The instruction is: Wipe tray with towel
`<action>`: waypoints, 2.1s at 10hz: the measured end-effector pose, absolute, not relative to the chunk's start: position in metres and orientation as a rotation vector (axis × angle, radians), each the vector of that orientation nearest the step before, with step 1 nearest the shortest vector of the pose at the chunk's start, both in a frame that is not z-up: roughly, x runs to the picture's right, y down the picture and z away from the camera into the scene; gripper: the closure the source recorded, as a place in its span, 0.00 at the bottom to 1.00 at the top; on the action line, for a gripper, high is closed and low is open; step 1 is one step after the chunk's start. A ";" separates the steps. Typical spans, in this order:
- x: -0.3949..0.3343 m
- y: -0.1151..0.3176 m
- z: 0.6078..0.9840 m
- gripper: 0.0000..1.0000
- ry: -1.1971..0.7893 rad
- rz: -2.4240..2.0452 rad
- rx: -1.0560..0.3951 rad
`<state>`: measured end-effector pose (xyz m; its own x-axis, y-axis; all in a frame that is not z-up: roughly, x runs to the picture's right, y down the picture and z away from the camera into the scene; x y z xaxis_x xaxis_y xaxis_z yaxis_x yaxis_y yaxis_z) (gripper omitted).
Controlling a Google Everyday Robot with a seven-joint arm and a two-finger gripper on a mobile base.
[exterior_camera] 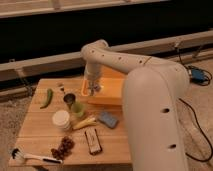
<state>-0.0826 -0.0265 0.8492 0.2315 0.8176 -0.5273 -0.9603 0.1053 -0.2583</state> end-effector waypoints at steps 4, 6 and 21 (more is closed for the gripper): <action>-0.074 -0.022 0.863 1.00 0.310 1.346 -0.647; -0.076 -0.022 0.863 1.00 0.309 1.343 -0.647; 0.031 0.026 0.901 1.00 0.478 1.607 -0.746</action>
<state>0.0309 0.0265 0.9015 -0.0529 0.7117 -0.7005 -0.9790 -0.1754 -0.1043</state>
